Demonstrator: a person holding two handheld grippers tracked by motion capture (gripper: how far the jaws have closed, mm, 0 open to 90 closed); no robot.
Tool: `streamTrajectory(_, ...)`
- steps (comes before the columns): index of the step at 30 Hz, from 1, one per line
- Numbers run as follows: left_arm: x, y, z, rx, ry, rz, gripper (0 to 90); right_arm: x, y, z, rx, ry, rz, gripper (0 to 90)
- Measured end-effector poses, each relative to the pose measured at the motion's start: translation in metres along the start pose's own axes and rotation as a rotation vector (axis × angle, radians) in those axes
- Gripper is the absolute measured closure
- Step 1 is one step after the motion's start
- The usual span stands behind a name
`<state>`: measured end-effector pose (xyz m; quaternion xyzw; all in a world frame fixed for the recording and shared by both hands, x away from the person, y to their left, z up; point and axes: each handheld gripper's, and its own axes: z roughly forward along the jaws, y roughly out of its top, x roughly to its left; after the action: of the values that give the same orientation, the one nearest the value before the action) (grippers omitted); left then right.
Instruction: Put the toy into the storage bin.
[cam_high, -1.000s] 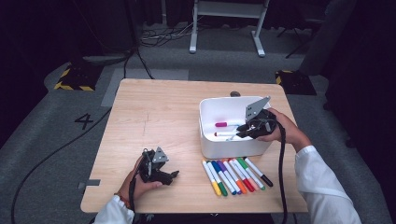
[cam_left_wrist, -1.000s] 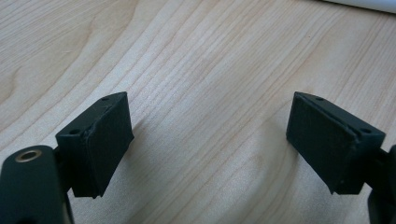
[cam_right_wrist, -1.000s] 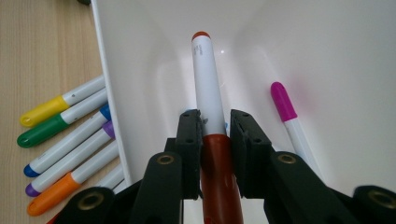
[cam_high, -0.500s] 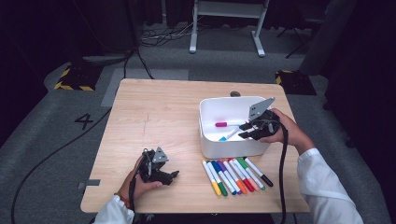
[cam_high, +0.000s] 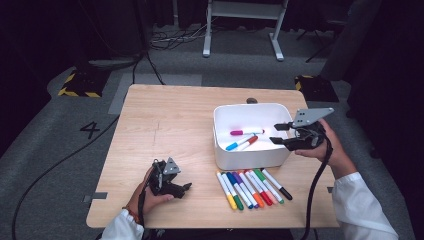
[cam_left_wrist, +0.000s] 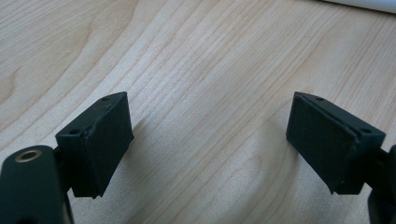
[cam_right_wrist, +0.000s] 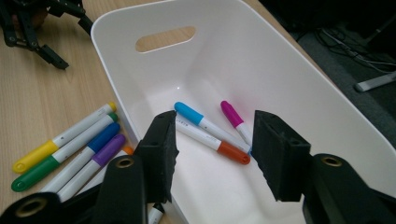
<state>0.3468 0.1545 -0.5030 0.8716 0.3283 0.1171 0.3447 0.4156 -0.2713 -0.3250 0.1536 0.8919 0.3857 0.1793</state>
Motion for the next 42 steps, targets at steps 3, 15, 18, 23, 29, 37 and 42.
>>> streamTrajectory(3, 0.0, 0.0, 0.0, 0.0, 0.0, 0.0, 14.5, 0.004, -0.005, -0.013, -0.024, -0.039, 0.017, 43.2)
streamTrajectory(15, 0.0, 0.0, 0.0, 0.0, 0.0, 0.0, 14.5, 0.033, -0.043, -0.055, -0.089, -0.156, 0.087, 36.4)
streamTrajectory(18, 0.0, 0.0, 0.0, 0.0, 0.0, 0.0, 14.5, 0.041, -0.058, -0.058, -0.085, -0.154, 0.109, 36.5)
streamTrajectory(23, 0.0, 0.0, 0.0, 0.0, 0.001, 0.0, 14.5, 0.053, -0.085, -0.056, -0.071, -0.159, 0.145, 36.3)
streamTrajectory(29, 0.0, 0.0, 0.0, 0.0, 0.0, 0.0, 14.5, 0.068, -0.119, -0.041, -0.03, -0.132, 0.215, 37.1)
streamTrajectory(37, 0.0, 0.0, 0.0, 0.0, 0.0, 0.0, 14.5, 0.087, -0.147, 0.001, 0.043, -0.051, 0.251, 44.9)
streamTrajectory(42, 0.0, 0.0, 0.0, 0.0, 0.001, 0.001, 14.5, 0.091, -0.154, 0.021, 0.086, -0.031, 0.244, 48.4)
